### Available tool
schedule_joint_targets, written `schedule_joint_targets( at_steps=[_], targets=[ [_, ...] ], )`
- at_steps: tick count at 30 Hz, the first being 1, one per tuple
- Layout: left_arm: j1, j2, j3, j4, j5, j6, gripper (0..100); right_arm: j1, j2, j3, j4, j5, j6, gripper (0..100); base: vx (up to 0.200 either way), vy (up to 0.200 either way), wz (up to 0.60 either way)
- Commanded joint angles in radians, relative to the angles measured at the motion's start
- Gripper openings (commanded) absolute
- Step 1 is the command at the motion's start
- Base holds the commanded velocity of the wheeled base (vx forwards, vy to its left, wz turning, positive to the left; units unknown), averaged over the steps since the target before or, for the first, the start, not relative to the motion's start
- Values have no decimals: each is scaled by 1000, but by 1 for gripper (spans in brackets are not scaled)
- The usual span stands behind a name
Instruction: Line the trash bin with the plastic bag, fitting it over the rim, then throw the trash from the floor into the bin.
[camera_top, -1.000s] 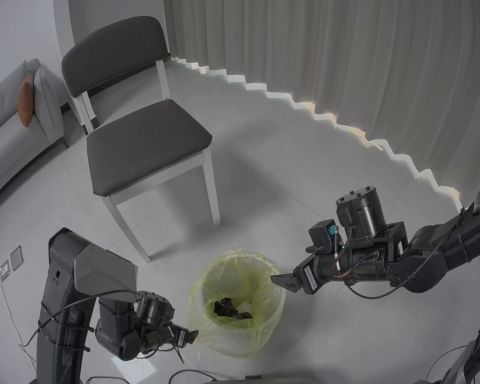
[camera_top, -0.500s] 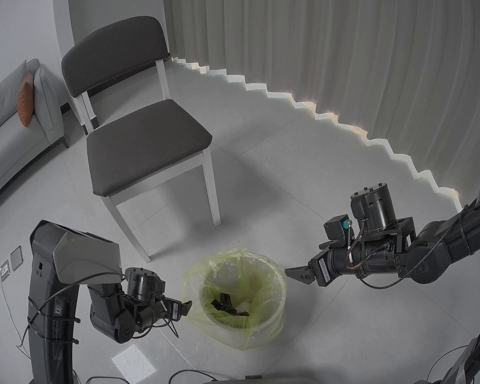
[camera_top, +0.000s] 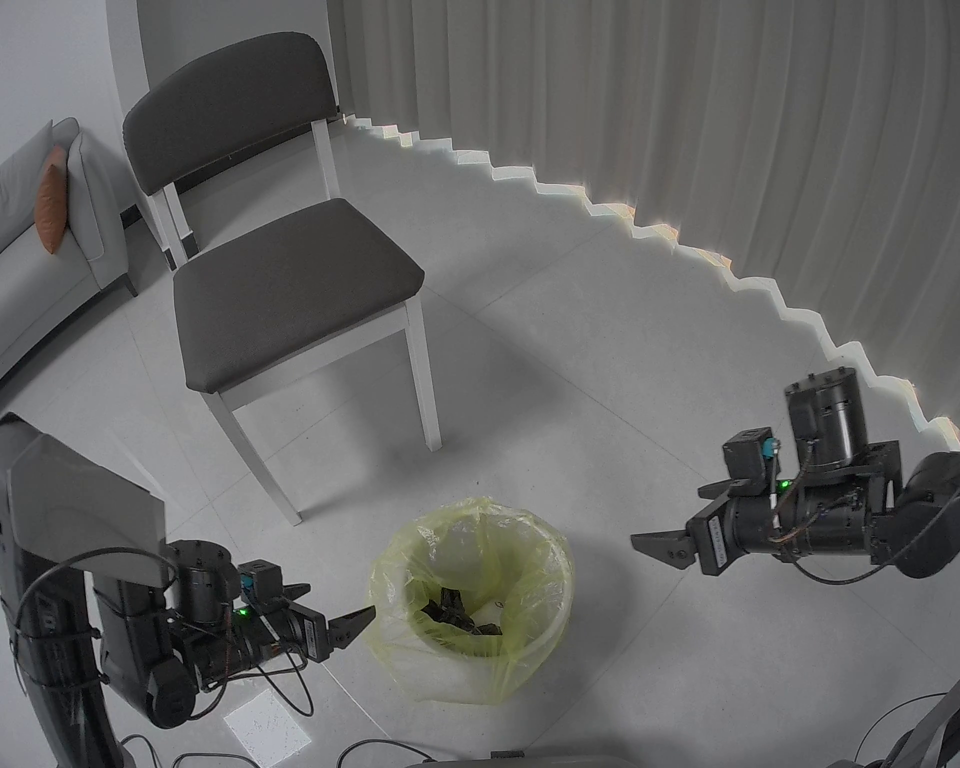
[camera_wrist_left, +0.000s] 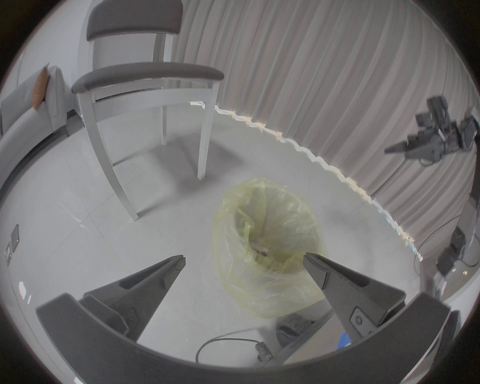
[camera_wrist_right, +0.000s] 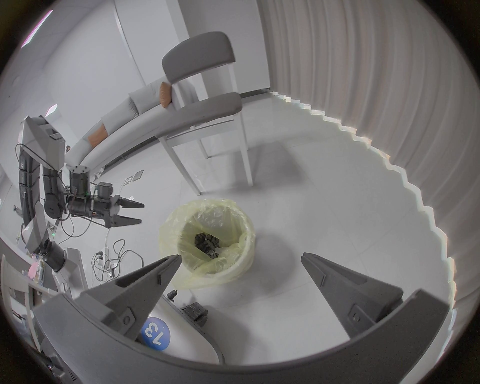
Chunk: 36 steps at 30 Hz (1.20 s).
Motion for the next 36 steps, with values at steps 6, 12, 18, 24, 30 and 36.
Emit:
schedule_joint_targets(
  at_steps=[6,12,18,24,30,36],
  targets=[
    [83,-423,50,-21,-12,-116,100,-106,-368,173,10,-52,46,100,0,0,0],
    [141,-747,38,171,-8,-109,100,-188,-619,291,14,-121,51,100,0,0,0],
    [181,-1155,-166,820,-8,-112,100,-277,-882,446,27,-112,46,100,0,0,0],
    [183,-1474,-293,1360,-6,-110,100,-297,-1138,475,226,-95,49,100,0,0,0],
    [210,-1791,-115,1393,-11,-112,100,-433,-1311,466,367,26,57,100,0,0,0],
    [281,-2000,-69,1533,-38,-118,100,-536,-1500,516,502,190,62,100,0,0,0]
  ],
)
